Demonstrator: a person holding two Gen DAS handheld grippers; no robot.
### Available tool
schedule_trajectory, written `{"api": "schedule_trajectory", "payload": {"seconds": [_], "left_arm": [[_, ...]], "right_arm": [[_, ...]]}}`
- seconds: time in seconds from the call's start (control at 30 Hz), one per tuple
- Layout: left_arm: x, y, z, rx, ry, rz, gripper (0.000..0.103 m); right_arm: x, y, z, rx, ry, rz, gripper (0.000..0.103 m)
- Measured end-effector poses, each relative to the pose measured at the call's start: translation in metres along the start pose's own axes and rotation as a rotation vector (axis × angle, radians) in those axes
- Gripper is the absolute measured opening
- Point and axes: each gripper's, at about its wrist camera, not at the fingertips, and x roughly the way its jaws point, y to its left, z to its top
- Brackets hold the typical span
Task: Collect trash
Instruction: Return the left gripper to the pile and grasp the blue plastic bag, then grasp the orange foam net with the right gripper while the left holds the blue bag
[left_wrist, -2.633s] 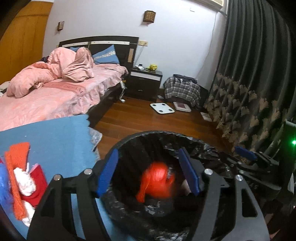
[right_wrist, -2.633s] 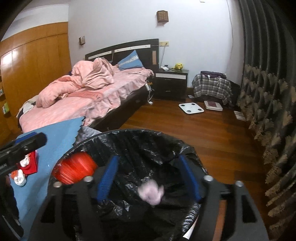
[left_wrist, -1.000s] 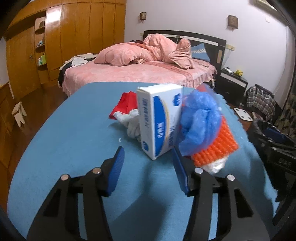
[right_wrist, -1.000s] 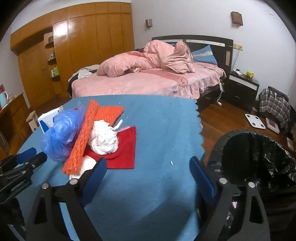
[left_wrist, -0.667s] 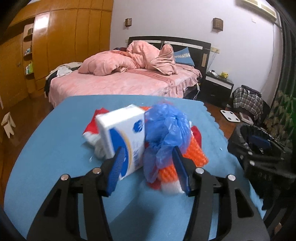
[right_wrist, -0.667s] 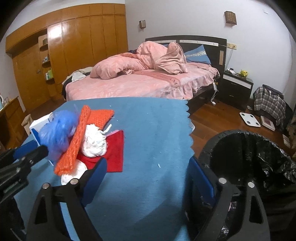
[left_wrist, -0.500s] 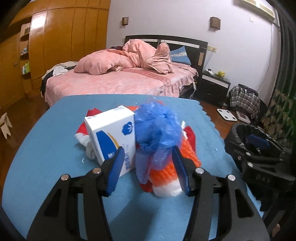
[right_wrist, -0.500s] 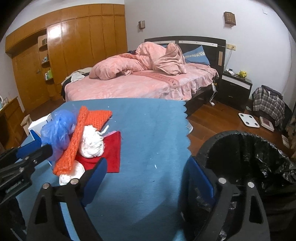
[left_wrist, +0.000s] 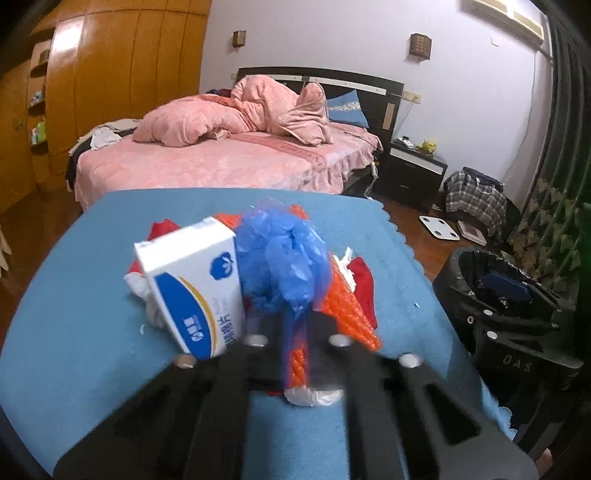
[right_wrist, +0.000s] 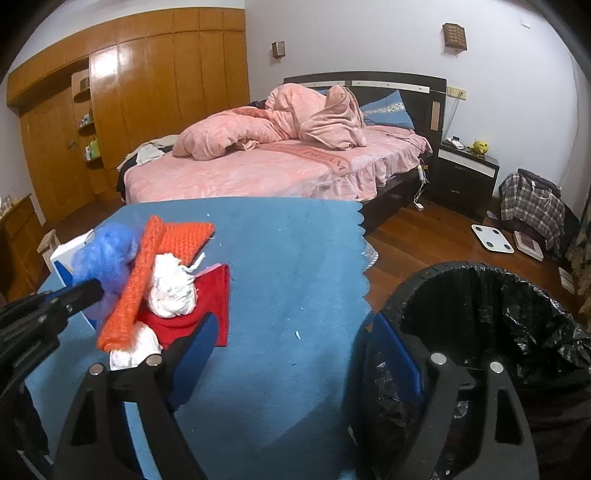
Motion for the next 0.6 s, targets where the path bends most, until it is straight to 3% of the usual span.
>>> {"api": "schedule_trajectory", "payload": {"seconds": [0.23, 0.47, 0.53, 0.57, 0.6], "left_arm": [[-0.016, 0.008, -0.019, 0.010, 0.004, 0.012, 0.000], [-0.028, 0.035, -0.051, -0.003, 0.094, 0.043, 0.001], [-0.032, 0.040, -0.050, -0.015, 0.099, 0.032, 0.004], [-0.034, 0.040, -0.050, -0.015, 0.092, 0.027, 0.012], [-0.036, 0.039, -0.047, -0.014, 0.086, 0.016, 0.030]], "right_arm": [[0.002, 0.005, -0.006, -0.015, 0.014, 0.011, 0.083], [0.004, 0.014, -0.012, -0.030, 0.021, 0.023, 0.083], [0.005, 0.015, -0.013, -0.034, 0.025, 0.022, 0.083], [0.005, 0.015, -0.013, -0.033, 0.026, 0.022, 0.083], [0.004, 0.015, -0.014, -0.032, 0.025, 0.021, 0.083]]}}
